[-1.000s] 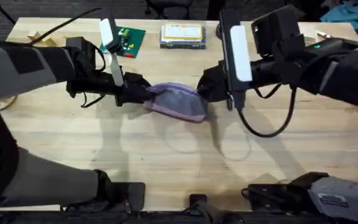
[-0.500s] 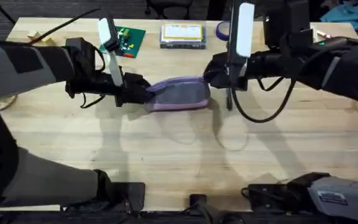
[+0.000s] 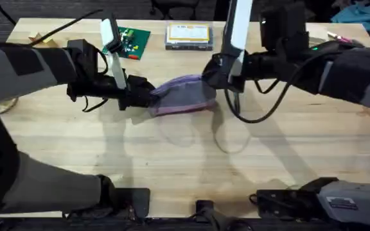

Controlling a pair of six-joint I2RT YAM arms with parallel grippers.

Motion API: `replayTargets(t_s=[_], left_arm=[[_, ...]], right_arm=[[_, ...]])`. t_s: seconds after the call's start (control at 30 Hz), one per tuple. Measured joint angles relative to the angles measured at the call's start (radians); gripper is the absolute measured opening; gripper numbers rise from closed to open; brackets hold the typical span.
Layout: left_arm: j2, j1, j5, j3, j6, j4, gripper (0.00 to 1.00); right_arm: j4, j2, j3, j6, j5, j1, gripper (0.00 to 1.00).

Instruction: Unzip the bag, pick up the pens from the table one at a time and place them inside, then zip the bag closed.

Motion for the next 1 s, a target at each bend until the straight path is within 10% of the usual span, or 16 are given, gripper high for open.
replayTargets(t_s=[0.5,1.0], left_arm=[[0.0,0.001,0.014,0.0,0.0,-0.035,0.042],[0.0,-0.009,0.031,0.0,0.0,-0.041,0.042]], right_arm=[[0.029,0.016,0.005,0.205,-0.015,-0.035,0.031],[-0.011,0.01,0.064,0.736,-0.138,-0.161,0.031]])
